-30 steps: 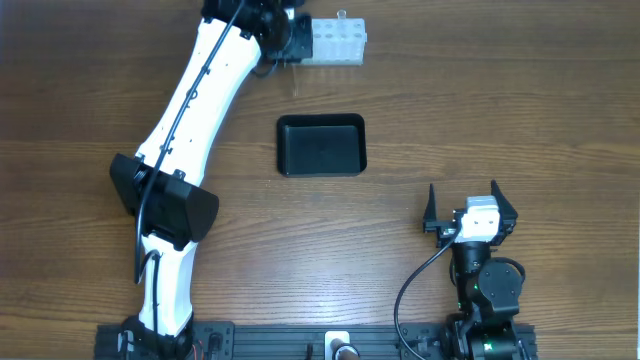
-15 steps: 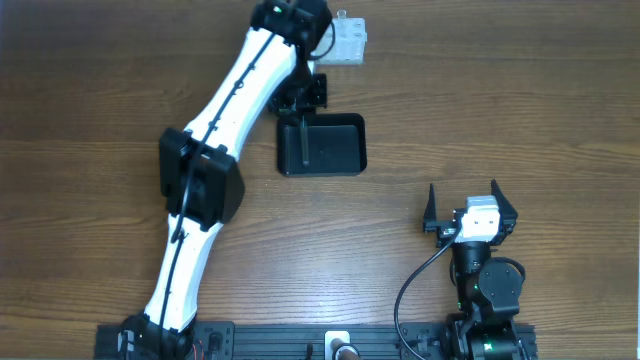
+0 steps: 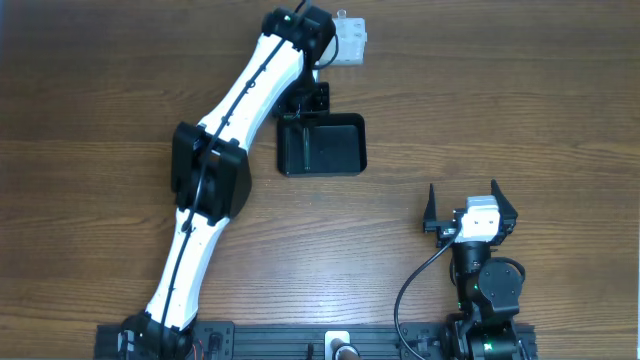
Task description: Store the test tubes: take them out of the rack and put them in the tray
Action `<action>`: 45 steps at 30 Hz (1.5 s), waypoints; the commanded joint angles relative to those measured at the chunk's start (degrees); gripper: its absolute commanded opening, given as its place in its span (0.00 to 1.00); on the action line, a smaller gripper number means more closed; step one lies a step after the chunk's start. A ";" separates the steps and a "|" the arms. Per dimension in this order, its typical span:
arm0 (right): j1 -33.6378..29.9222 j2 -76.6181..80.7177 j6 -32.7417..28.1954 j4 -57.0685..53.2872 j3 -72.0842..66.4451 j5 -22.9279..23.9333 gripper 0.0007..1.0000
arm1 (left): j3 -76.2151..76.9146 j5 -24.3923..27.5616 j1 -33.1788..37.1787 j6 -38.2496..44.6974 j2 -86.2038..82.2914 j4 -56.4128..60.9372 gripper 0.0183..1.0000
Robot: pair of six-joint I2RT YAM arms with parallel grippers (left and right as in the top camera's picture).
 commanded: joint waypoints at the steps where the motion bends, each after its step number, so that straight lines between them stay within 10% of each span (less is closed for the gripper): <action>1: -0.26 -0.13 -0.26 -0.22 -0.28 -0.13 0.99 | 0.33 0.74 0.68 -0.79 3.26 0.09 0.02; 11: -0.26 -0.13 -0.28 -0.22 -0.28 -0.13 0.99 | 0.33 0.74 1.62 -0.79 5.40 0.87 0.06; 26: -0.26 -0.13 -0.28 -0.22 -0.28 -0.13 0.99 | 0.39 0.87 1.16 -0.79 -0.68 2.78 0.43; 32: -0.26 -0.13 -0.26 -0.22 -0.28 -0.13 0.99 | 0.39 -0.50 0.76 -0.81 -13.64 5.90 0.75; 34: -0.26 -0.13 -0.28 -0.22 -0.28 -0.13 0.99 | 0.39 -3.63 0.81 -0.81 -19.91 7.98 1.00; 45: -0.26 -0.13 -0.28 -0.22 -0.28 -0.13 0.99 | -1.62 -20.92 0.37 -0.81 -35.69 9.38 1.00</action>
